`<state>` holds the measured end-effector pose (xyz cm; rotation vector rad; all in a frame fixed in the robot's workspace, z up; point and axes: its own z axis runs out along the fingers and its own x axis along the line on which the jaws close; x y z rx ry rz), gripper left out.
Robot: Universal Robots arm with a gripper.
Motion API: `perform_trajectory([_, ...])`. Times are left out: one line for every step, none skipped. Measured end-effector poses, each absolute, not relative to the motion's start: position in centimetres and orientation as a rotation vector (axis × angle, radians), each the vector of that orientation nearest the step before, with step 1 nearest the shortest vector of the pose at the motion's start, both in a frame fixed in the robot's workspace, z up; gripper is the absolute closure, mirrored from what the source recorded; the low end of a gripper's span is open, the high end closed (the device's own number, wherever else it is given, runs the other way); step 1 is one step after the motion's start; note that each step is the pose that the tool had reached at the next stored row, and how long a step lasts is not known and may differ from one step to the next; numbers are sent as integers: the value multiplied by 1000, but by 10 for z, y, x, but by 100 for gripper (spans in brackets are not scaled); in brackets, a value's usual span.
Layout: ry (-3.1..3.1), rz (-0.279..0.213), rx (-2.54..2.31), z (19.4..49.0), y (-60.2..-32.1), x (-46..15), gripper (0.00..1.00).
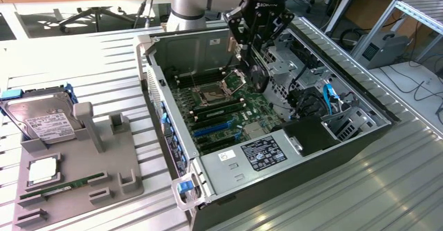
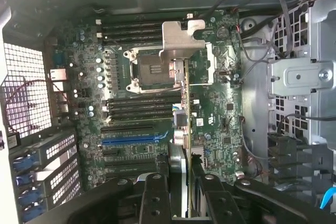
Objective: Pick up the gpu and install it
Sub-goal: 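Pick up the gpu and move the gpu toward the slot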
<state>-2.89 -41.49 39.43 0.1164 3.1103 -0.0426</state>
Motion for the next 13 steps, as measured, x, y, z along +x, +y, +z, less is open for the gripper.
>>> perform_trajectory([3110,-43,116,394,-415,-28,73])
perform_trajectory([3110,-43,116,394,-414,-27,73])
perform_trajectory([3110,-43,116,393,-414,-26,73])
perform_trajectory([3110,-43,116,393,-414,-25,73])
perform_trajectory([3110,-43,116,392,-413,-23,73])
perform_trajectory([3110,-44,116,392,-413,-21,73])
perform_trajectory([3110,-44,117,391,-412,-20,73])
perform_trajectory([3110,-44,117,391,-412,-19,73])
perform_trajectory([3110,-44,116,391,-412,-18,73])
perform_trajectory([3110,-44,116,390,-411,-16,73])
perform_trajectory([3110,-45,116,390,-411,-15,73])
perform_trajectory([3110,-45,116,390,-410,-14,73])
perform_trajectory([3110,-45,116,389,-410,-13,73])
